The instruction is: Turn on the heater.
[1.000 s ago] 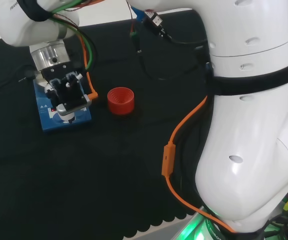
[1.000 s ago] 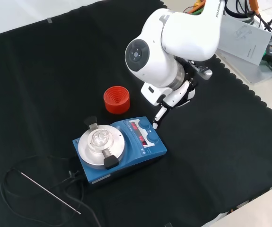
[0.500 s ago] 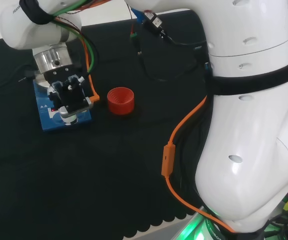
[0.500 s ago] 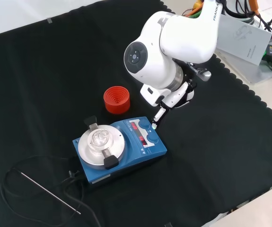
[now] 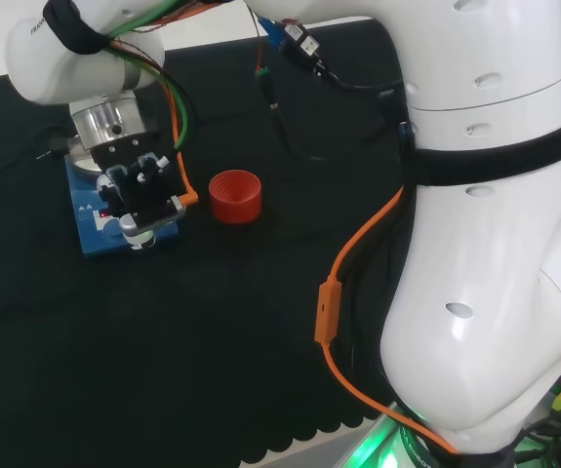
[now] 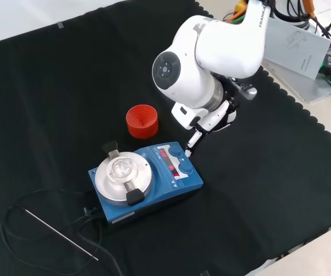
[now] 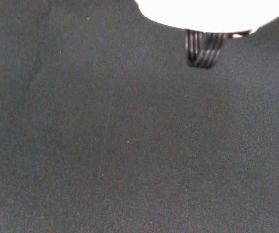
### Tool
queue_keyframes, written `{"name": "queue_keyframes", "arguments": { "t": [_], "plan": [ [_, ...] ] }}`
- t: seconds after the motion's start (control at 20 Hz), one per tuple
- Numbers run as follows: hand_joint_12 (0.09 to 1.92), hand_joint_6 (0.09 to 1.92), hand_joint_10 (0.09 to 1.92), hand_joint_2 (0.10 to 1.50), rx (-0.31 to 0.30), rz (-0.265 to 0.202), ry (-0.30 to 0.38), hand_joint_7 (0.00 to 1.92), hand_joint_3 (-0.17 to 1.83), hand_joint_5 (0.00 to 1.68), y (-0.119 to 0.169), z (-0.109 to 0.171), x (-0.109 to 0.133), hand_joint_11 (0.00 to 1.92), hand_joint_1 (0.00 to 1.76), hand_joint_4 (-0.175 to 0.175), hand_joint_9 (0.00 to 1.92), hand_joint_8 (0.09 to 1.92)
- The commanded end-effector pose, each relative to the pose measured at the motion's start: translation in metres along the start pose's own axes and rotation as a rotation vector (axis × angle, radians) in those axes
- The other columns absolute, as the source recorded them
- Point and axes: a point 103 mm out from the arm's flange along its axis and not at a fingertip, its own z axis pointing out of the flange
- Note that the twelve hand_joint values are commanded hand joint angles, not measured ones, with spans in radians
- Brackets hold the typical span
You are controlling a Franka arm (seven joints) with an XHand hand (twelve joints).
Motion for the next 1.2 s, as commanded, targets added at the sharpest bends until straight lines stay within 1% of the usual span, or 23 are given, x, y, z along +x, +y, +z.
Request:
{"name": "queue_keyframes", "arguments": {
  "t": [0.05,0.35,0.95,1.2],
  "plan": [
    [1.55,0.39,1.92,0.59,0.002,0.003,-0.005,1.52,1.11,0.19,0.001,0.002,0.001,1.45,1.55,-0.023,1.57,1.92],
    [1.56,0.39,1.92,0.59,-0.002,0.003,-0.008,1.52,1.11,0.2,0.003,0.005,0.005,1.44,1.55,-0.023,1.57,1.92],
    [1.56,0.39,1.92,0.59,-0.007,-0.005,-0.022,1.53,1.11,0.21,0.009,0.019,0.009,1.44,1.55,-0.025,1.57,1.92],
    [1.56,0.39,1.92,0.59,-0.009,0.008,-0.012,1.53,1.11,0.21,0.014,0.027,0.004,1.45,1.55,-0.026,1.57,1.92]
  ]
}}
